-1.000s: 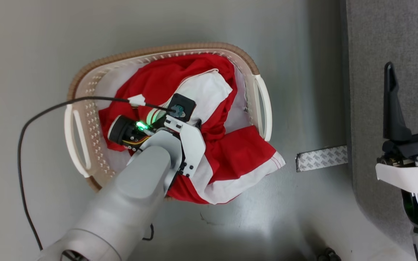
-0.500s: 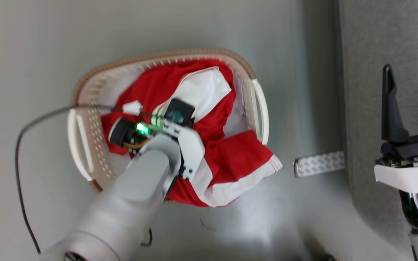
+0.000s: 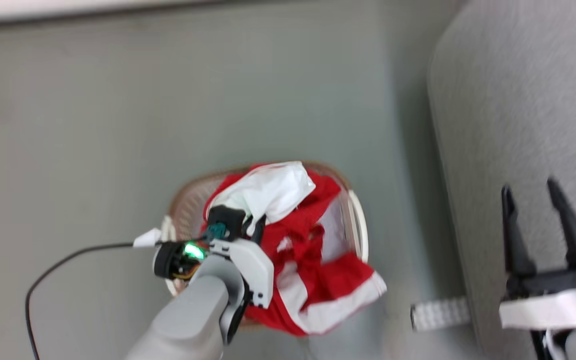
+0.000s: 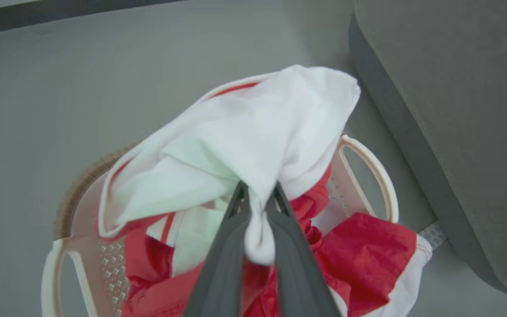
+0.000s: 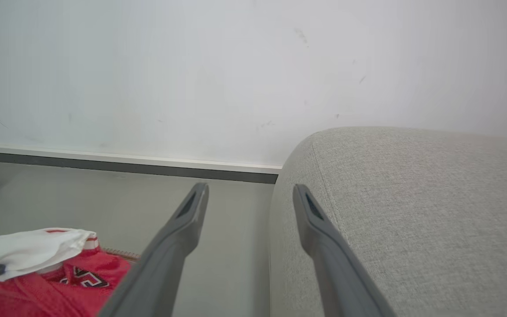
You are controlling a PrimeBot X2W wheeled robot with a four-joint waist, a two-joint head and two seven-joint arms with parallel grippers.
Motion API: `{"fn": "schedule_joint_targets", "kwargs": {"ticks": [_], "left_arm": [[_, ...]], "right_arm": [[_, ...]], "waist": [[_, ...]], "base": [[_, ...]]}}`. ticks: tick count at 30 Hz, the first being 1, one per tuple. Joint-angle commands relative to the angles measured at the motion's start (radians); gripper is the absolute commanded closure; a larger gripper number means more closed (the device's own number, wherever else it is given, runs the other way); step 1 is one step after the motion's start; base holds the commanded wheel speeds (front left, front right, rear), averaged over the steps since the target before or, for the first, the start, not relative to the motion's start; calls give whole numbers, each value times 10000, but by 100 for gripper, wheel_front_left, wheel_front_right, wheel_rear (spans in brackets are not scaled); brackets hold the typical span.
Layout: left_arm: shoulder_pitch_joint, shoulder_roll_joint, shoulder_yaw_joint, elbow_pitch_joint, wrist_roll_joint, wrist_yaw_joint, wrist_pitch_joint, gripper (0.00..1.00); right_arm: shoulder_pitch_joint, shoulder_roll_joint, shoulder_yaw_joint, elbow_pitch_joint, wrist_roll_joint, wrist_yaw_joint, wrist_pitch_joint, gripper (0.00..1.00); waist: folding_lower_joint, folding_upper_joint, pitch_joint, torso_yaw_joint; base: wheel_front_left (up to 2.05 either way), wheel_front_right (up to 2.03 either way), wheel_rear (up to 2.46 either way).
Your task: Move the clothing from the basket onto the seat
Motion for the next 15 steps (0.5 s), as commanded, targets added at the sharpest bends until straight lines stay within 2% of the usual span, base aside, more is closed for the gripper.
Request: {"fn": "schedule_joint_targets", "kwargs": {"ticks": [1,5,15], "left_arm": [[288,119,53,-157,-119,52,-141,100],[817,287,182,-729,-293,132,-233,100],[1941,1279,463,-2888,-583,608,12,100]], "right_arm": [[333,63,-47,90,-103,-21,7,0],[1036,167,12,293,-232,-21,7,0],[2158,421,350,549,-446,-21,8,0]], "waist": [[1,0,-1559,443],[1,0,-2542,555],[1,0,-4277,505]], "base": [[0,0,0],[0,0,0],[0,0,0]]}}
